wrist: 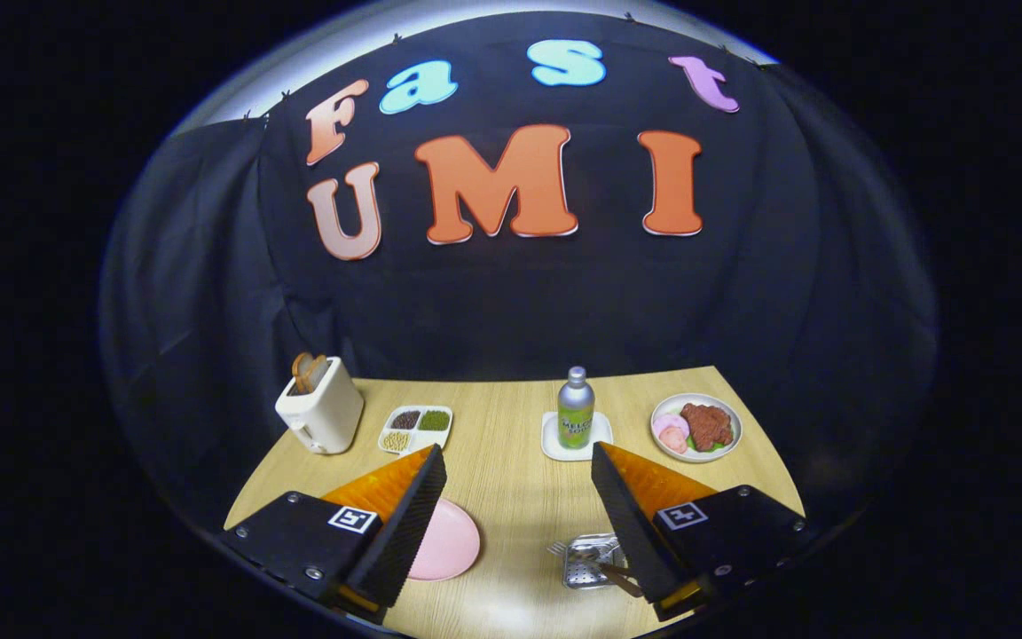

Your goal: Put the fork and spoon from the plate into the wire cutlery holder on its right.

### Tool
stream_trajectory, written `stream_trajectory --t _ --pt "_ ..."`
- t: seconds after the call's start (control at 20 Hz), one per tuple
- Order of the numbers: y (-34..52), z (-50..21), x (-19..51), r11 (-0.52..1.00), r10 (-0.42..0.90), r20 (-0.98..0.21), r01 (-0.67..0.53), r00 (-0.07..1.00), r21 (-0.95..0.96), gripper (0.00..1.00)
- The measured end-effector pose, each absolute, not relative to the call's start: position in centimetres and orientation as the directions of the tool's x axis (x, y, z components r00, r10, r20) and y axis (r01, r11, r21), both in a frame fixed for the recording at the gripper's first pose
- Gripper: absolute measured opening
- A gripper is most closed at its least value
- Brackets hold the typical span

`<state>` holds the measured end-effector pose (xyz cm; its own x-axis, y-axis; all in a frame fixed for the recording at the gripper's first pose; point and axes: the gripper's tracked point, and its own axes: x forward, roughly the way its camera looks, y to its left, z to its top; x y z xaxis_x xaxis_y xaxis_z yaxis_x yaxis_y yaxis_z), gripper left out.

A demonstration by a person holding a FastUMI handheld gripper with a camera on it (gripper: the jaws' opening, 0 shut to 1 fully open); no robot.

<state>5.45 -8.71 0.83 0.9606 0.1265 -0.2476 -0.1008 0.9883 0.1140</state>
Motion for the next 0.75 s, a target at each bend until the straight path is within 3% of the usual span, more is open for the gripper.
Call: stream_trajectory --t 0.2,0.75 --pt "-10.3 3.0 3.9 0.997 0.047 -0.155 -0.037 0.987 0.065 0.98" --pt "-8.1 2.6 2.9 0.999 -0.005 -0.133 0.011 0.991 0.042 0.98"
